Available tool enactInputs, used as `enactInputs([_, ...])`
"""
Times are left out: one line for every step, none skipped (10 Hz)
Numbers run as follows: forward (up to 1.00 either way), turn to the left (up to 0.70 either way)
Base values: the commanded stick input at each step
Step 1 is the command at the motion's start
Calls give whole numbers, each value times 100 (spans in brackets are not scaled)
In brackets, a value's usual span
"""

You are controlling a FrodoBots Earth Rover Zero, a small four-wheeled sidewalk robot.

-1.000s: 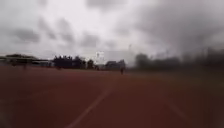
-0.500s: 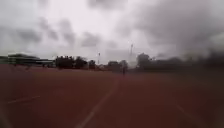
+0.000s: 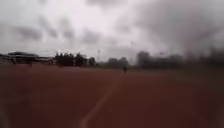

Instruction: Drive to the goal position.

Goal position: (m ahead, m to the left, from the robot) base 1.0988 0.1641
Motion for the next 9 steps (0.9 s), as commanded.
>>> enactInputs([65,0])
enactInputs([75,0])
enactInputs([84,0])
enactInputs([85,-11])
enactInputs([85,-23])
enactInputs([85,-34])
enactInputs([85,-34])
enactInputs([85,-31])
enactInputs([85,-19])
